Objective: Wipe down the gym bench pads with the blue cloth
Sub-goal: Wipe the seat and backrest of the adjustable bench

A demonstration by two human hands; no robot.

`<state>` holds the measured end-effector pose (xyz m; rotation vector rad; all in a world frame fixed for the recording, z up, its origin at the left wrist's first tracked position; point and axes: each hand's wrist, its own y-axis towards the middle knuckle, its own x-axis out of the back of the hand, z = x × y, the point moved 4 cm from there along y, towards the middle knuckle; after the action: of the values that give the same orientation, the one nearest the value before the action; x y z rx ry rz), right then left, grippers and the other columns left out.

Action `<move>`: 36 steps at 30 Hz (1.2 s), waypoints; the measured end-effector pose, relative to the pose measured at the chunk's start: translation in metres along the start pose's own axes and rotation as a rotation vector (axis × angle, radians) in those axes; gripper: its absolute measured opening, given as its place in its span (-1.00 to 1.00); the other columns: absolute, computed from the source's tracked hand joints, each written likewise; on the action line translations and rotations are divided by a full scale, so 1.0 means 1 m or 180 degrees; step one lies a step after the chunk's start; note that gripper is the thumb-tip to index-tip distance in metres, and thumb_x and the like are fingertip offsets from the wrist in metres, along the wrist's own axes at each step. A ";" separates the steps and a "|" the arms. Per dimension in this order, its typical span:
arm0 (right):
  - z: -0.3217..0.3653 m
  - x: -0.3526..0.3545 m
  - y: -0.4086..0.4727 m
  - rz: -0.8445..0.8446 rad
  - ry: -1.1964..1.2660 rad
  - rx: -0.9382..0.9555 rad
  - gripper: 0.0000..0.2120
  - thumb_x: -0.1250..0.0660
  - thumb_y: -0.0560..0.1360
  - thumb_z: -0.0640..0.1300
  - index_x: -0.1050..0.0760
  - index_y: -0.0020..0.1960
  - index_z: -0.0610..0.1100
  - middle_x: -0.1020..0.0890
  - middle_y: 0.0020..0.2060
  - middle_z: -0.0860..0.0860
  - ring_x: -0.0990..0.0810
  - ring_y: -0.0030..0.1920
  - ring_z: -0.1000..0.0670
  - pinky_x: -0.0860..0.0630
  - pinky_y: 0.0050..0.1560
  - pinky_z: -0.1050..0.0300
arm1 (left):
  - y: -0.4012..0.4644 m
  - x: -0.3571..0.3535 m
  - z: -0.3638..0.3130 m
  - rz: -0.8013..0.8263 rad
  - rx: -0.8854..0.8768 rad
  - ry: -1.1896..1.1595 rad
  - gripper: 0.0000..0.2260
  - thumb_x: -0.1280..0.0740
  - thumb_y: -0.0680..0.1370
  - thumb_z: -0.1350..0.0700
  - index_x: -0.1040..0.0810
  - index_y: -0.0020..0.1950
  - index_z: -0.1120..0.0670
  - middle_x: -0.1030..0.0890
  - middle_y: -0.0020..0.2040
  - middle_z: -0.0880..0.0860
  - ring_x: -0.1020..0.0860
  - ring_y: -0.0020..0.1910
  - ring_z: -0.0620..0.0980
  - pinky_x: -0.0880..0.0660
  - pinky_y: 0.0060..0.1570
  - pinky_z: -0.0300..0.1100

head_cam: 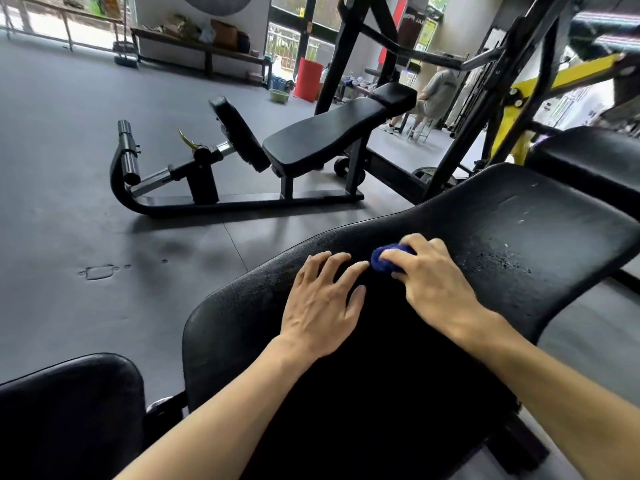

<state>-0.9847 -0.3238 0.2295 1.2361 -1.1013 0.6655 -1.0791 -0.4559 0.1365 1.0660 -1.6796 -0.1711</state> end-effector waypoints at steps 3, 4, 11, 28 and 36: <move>-0.010 -0.001 0.023 -0.0017 -0.0177 -0.0108 -0.71 -0.38 0.57 -0.18 -0.59 0.25 0.04 -0.48 0.19 -0.01 -0.40 0.12 -0.15 -0.51 0.11 -0.06 | -0.002 0.000 -0.001 0.0124 -0.0052 0.0019 -0.57 -0.07 0.64 -0.19 -0.42 0.49 -0.22 -0.43 0.44 -0.11 -0.31 0.48 0.03 -0.24 0.50 0.02; -0.011 -0.003 0.043 -0.0016 -0.0259 -0.0201 -0.72 -0.33 0.59 -0.19 -0.58 0.27 0.05 -0.47 0.22 -0.03 -0.39 0.17 -0.16 -0.49 0.15 -0.04 | -0.002 0.001 -0.002 0.0158 -0.0037 0.0022 -0.57 -0.05 0.64 -0.20 -0.41 0.49 -0.22 -0.42 0.44 -0.12 -0.30 0.49 0.02 -0.23 0.50 0.00; -0.008 -0.005 0.067 0.0163 -0.0384 -0.0351 -0.70 -0.23 0.62 -0.21 -0.56 0.27 0.05 -0.43 0.26 -0.06 -0.35 0.24 -0.17 -0.36 0.28 0.05 | -0.001 0.006 -0.006 0.0103 0.0026 -0.0014 -0.60 -0.06 0.66 -0.17 -0.45 0.46 -0.23 -0.45 0.39 -0.14 -0.33 0.43 -0.03 -0.31 0.44 -0.06; 0.005 0.063 -0.158 -0.0970 0.0253 -0.0588 -0.65 -0.47 0.44 -0.38 -0.62 0.10 0.00 -0.52 0.06 0.03 -0.38 -0.02 -0.02 -0.50 -0.04 0.20 | -0.066 0.080 -0.107 0.0999 -0.0314 0.0331 -0.58 -0.09 0.71 -0.13 -0.32 0.57 -0.10 -0.30 0.55 0.00 -0.24 0.55 0.08 -0.35 0.46 0.03; 0.001 0.080 -0.188 -0.1004 0.0441 -0.0589 -0.75 -0.39 0.55 -0.27 -0.59 0.16 0.01 -0.50 0.10 0.02 -0.32 0.02 0.04 -0.42 0.01 0.22 | -0.065 0.100 -0.130 0.1119 -0.0491 0.0365 -0.58 -0.09 0.69 -0.16 -0.36 0.54 -0.11 -0.35 0.50 -0.06 -0.30 0.51 0.02 -0.42 0.40 0.07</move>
<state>-0.7898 -0.3843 0.2276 1.1534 -0.8110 0.3929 -0.9355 -0.5159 0.2209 0.6419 -1.6912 -0.0108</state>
